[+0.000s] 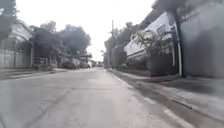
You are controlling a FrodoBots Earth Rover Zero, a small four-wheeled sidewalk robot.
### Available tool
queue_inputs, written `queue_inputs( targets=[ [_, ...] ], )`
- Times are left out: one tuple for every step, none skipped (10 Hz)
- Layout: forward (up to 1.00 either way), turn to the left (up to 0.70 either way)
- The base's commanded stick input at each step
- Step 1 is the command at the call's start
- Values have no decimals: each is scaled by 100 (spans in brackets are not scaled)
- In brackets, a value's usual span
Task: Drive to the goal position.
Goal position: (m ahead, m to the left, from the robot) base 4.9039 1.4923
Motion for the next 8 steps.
queue_inputs(
  targets=[
    [50,0],
    [50,0],
    [50,0],
    [50,0],
    [50,0],
    [50,0],
    [50,0],
    [50,0]
  ],
)
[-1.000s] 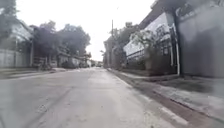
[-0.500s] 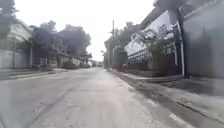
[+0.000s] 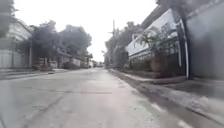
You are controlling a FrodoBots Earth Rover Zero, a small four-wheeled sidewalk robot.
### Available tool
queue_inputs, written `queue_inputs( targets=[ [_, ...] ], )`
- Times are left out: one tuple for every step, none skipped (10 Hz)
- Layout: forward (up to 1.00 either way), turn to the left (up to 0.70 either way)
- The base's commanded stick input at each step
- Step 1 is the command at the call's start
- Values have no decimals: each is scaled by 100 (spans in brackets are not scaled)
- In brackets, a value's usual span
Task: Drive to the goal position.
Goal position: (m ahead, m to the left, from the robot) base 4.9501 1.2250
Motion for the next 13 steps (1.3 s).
queue_inputs(
  targets=[
    [50,0],
    [50,0],
    [50,0],
    [50,0],
    [50,0],
    [50,0],
    [50,0],
    [50,0],
    [50,0],
    [50,0],
    [50,0],
    [50,0],
    [50,0]
  ],
)
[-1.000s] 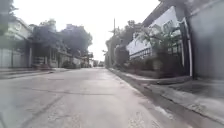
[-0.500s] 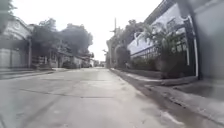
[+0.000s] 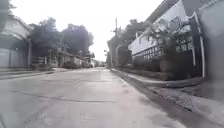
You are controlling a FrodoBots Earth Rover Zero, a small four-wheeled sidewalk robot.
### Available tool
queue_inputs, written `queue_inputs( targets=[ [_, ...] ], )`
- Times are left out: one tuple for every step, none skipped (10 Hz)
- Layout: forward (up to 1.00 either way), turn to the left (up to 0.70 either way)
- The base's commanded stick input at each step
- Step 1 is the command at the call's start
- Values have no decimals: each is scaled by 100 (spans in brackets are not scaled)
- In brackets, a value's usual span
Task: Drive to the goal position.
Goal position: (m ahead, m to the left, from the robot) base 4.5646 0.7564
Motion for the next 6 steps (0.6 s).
queue_inputs(
  targets=[
    [50,0],
    [50,0],
    [50,0],
    [50,0],
    [50,0],
    [50,0]
  ],
)
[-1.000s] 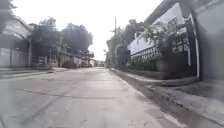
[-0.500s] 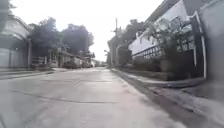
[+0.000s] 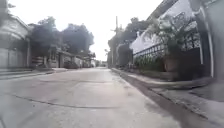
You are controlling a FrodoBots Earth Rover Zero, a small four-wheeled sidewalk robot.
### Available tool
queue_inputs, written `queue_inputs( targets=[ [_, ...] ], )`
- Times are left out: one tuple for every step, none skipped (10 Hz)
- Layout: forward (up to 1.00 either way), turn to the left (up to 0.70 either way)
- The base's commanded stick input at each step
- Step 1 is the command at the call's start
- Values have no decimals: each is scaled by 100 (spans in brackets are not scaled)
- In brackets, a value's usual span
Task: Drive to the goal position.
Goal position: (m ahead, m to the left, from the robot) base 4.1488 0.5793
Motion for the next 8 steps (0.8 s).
queue_inputs(
  targets=[
    [50,0],
    [50,0],
    [50,0],
    [50,0],
    [50,0],
    [50,0],
    [50,0],
    [50,0]
  ],
)
